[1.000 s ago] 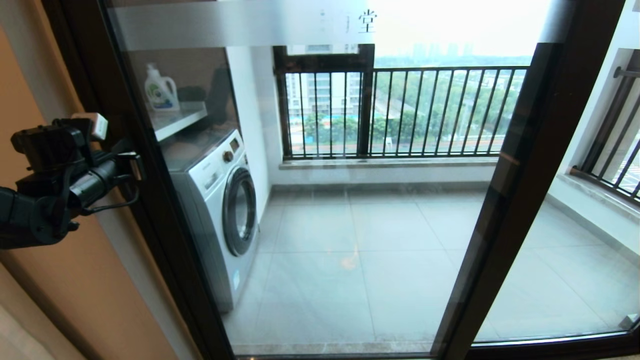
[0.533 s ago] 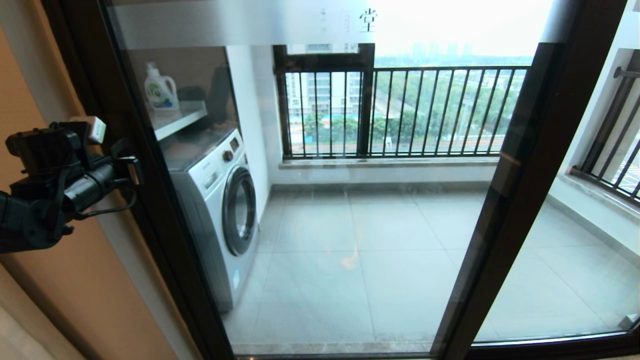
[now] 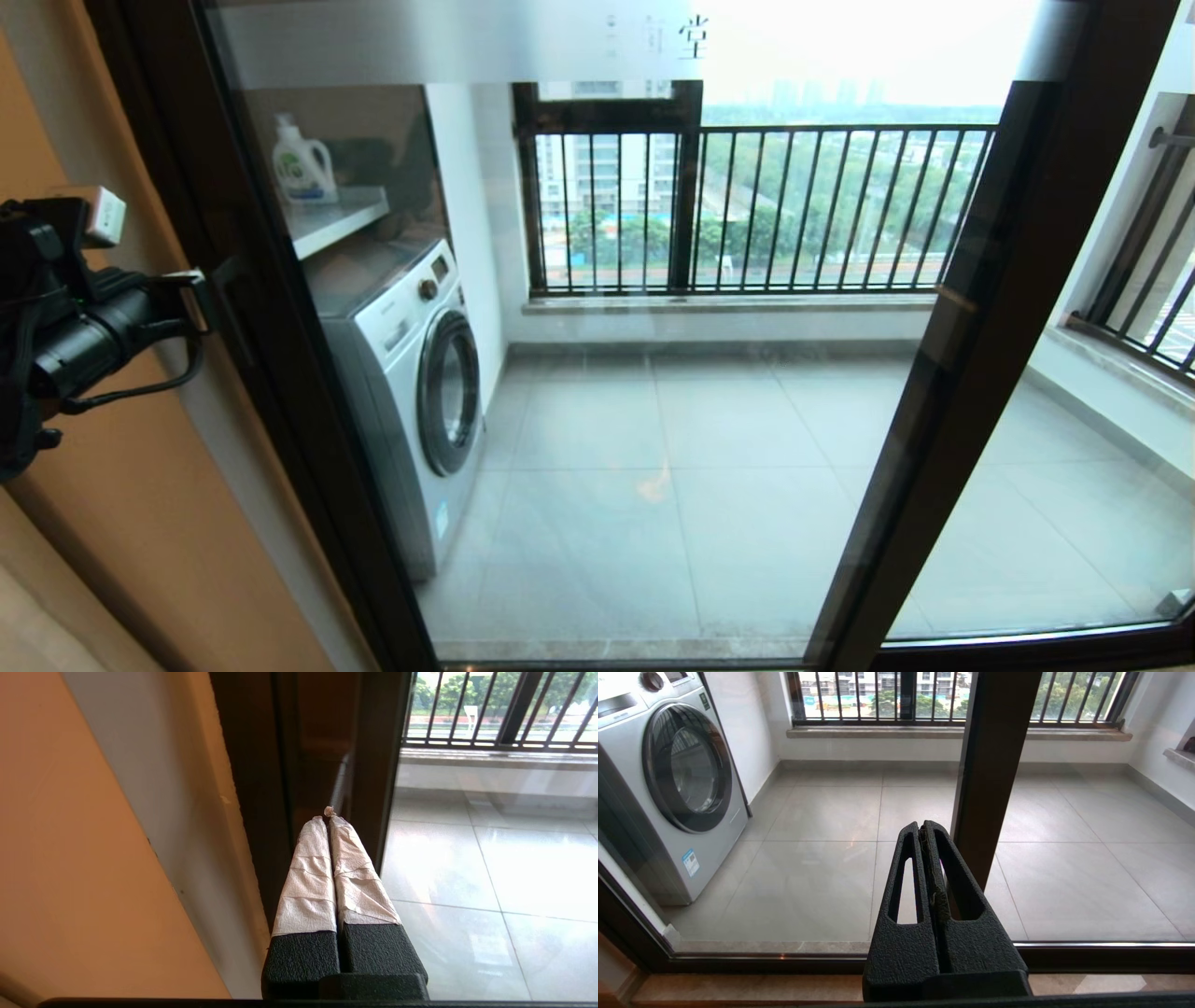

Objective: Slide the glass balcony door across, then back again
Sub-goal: Close the slid door

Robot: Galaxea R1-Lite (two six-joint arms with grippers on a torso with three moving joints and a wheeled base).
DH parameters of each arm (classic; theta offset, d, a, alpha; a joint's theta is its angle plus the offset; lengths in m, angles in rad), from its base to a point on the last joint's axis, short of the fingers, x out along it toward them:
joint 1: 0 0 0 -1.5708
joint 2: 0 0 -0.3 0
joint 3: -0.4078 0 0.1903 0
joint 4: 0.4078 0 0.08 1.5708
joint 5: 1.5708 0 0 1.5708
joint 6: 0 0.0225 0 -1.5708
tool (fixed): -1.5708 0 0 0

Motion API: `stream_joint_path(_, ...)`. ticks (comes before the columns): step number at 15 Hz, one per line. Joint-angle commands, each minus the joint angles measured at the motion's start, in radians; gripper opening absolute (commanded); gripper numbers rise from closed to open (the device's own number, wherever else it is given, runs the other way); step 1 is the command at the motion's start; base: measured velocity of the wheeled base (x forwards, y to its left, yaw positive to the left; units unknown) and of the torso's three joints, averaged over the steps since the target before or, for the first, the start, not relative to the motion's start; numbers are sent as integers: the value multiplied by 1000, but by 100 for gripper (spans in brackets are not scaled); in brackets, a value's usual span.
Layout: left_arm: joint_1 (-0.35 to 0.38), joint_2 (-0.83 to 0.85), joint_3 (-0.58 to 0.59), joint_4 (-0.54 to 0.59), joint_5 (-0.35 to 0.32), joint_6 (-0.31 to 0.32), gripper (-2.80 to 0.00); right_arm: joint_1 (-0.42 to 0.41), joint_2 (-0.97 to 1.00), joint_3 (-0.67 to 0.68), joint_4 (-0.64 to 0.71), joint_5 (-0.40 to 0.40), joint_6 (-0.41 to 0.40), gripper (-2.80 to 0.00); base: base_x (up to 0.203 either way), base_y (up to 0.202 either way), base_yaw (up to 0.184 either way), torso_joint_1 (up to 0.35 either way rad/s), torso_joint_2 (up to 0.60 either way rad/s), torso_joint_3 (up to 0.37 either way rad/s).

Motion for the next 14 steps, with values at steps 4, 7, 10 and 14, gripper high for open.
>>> stream_joint_path(4, 21, -55, 77, -3, -10, 2, -280, 0, 0, 12, 0, 1, -1, -280, 0, 0, 0, 0, 0, 0)
stream_joint_path(7, 80, 8, 65, -4, -16, 13, -280, 0, 0, 12, -1, 1, -1, -280, 0, 0, 0, 0, 0, 0)
stream_joint_path(10, 102, 79, 38, -8, -19, 10, -280, 0, 0, 12, 0, 1, -1, -280, 0, 0, 0, 0, 0, 0)
stream_joint_path(14, 100, 157, 42, -20, -23, 13, -280, 0, -1, 12, 0, 1, -1, -280, 0, 0, 0, 0, 0, 0)
